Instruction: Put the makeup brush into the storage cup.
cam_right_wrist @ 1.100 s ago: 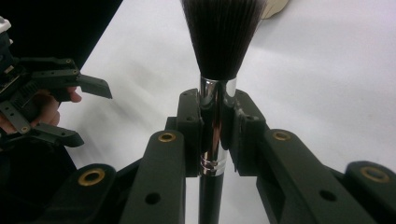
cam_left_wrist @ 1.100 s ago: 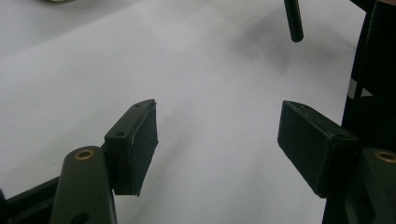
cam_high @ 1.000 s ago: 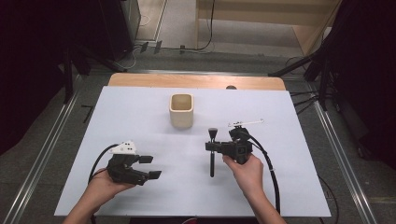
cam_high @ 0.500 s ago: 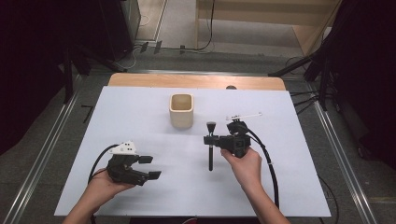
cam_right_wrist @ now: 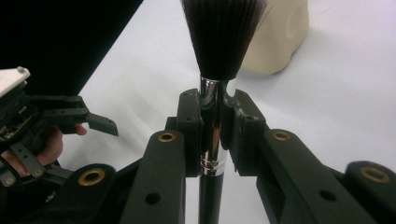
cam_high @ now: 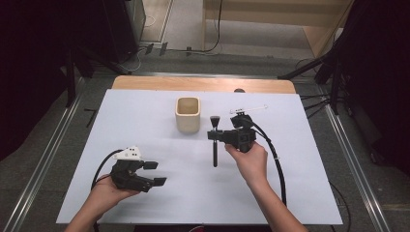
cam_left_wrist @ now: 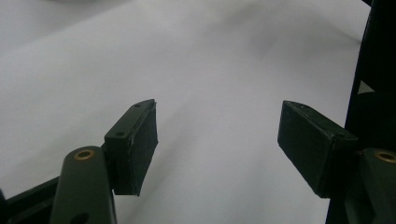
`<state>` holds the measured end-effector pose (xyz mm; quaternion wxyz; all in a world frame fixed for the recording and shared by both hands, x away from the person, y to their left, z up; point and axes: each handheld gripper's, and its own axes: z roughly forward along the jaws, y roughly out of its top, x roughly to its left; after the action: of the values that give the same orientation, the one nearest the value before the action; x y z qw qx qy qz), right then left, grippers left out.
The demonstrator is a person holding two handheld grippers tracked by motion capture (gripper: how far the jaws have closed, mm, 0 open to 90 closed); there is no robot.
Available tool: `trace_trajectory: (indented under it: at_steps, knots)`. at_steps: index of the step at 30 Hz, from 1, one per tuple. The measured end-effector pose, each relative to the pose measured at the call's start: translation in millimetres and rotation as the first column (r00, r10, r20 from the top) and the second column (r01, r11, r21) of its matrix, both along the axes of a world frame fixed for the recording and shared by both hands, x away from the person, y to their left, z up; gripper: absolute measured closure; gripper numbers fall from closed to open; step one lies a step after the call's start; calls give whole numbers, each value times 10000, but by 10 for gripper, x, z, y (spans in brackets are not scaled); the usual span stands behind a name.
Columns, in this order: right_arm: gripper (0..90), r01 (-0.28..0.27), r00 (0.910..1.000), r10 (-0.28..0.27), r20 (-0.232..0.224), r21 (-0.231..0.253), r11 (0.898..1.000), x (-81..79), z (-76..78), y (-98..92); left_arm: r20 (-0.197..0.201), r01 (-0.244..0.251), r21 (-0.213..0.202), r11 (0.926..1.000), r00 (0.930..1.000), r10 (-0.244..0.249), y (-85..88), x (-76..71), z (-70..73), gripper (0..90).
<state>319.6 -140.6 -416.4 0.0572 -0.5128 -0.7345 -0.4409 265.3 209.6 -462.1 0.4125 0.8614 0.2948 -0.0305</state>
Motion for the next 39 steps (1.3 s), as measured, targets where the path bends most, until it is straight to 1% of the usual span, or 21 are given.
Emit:
trace_trajectory:
  at_steps: [6,7,13,22,27,31,34,36,39]
  knots:
    - [783,10,10000,-10,10,63,10000,61,50,-5,18,-69,-55,10000,10000,69,8,3,1,290]
    - [783,22,10000,-22,27,61,10000,70,62,-2,13,-70,0,10000,10000,70,9,3,2,290]
    - [783,-32,10000,31,82,74,10000,129,126,19,-10,-52,21,10000,10000,52,8,5,1,289]
    - [783,-50,9998,52,212,-73,10000,211,233,70,-22,-20,42,10000,10000,20,0,3,-5,289]
    - [783,-20,9997,20,243,-19,10000,254,271,78,-7,-1,70,10000,10000,1,-5,2,-7,289]
    - [783,-3,9995,7,329,-115,9999,294,330,104,0,0,89,10000,10000,0,-7,2,-8,289]
    - [783,-34,9991,39,413,-127,9999,326,375,130,-22,26,75,10000,10000,-26,-15,-3,-7,289]
    - [783,0,9988,3,485,-59,10000,349,413,141,-18,63,135,9999,10000,-62,-15,0,-11,289]
    - [783,26,9984,-20,567,-111,9999,386,462,167,-14,77,139,9999,10000,-76,-15,1,-12,289]
